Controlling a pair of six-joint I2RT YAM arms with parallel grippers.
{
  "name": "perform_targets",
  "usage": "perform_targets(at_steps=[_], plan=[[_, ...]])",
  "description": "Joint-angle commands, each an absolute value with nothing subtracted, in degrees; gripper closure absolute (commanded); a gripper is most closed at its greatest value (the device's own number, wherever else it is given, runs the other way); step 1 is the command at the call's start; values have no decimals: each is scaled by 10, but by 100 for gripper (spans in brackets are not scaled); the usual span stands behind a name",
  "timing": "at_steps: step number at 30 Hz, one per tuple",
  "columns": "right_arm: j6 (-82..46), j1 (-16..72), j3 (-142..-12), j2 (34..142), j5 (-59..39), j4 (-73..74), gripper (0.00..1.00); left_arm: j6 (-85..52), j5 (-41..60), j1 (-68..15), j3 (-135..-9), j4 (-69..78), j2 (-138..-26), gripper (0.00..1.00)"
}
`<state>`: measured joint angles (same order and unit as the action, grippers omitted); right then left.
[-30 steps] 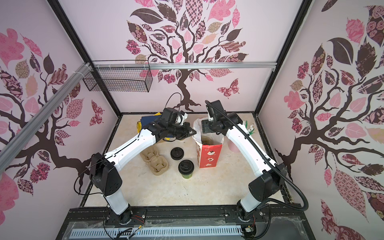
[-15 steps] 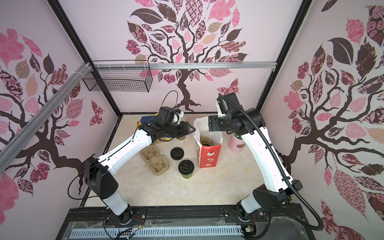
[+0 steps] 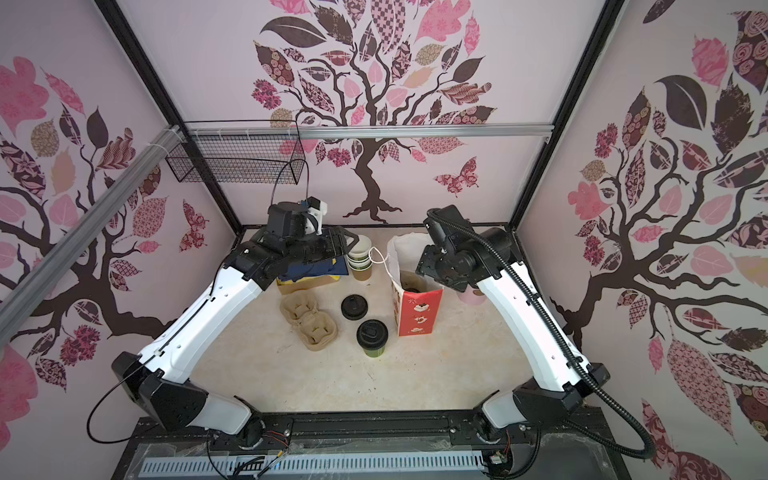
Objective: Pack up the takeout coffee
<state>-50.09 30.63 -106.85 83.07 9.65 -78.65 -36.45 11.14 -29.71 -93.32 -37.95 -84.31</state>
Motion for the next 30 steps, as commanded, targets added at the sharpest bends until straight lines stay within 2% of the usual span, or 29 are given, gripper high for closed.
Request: perform_targets(at_steps=[1, 13, 25, 30], plan=[[-770, 309, -1045, 843, 101, -843, 28, -352, 93, -292, -908, -388, -823, 34], [-816, 308, -964, 855, 99, -843, 39, -347, 85, -282, -896, -389, -808, 34], [-805, 303, -950, 851, 121, -842, 65, -345, 83, -279, -904, -387, -819, 35], [-793, 290, -950, 845, 122, -842, 73, -345, 84, -279, -907, -386, -825, 34]])
